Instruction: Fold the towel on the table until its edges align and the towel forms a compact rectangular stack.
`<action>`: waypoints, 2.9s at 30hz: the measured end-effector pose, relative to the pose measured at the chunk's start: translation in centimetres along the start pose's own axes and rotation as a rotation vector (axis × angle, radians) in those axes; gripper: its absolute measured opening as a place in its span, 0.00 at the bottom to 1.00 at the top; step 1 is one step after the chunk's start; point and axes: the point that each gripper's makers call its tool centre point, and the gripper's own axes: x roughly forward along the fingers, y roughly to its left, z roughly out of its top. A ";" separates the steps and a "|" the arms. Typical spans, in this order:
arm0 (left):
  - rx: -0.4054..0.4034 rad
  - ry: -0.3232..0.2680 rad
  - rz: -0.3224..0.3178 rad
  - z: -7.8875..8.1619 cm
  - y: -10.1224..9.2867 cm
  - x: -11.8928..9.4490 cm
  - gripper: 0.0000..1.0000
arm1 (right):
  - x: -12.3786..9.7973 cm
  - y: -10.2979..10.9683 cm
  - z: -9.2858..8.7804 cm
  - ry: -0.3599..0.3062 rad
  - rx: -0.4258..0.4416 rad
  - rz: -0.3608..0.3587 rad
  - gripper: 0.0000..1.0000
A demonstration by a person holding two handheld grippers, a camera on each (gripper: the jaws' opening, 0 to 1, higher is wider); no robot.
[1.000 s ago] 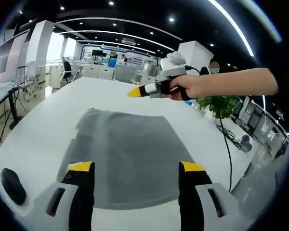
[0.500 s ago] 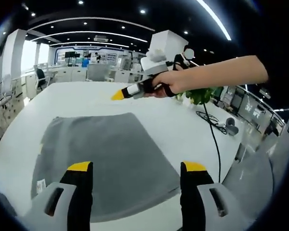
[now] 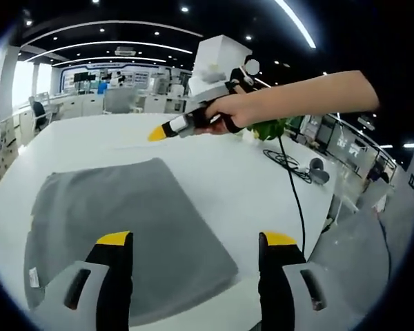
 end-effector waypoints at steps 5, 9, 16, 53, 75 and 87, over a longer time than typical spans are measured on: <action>0.009 0.035 -0.025 -0.9 -1.0 0.7 0.76 | 0.3 -1.0 -0.6 0.001 0.012 0.000 0.40; 0.020 0.075 -0.069 -2.0 -2.2 1.5 0.73 | 0.9 -1.5 -1.7 0.021 0.018 -0.001 0.40; 0.045 0.153 -0.168 -4.1 -4.2 2.7 0.62 | 1.7 -2.0 -3.0 0.047 0.025 0.007 0.40; 0.082 0.273 -0.223 -8.9 -6.3 6.2 0.27 | 4.6 -3.9 -7.2 0.103 0.105 -0.023 0.27; 0.236 0.337 -0.171 -8.9 -5.5 6.6 0.11 | 4.7 -3.2 -7.2 0.089 0.114 -0.050 0.01; 0.327 0.364 -0.223 -8.9 -6.7 7.4 0.05 | 3.8 -3.8 -7.5 0.100 0.100 -0.062 0.01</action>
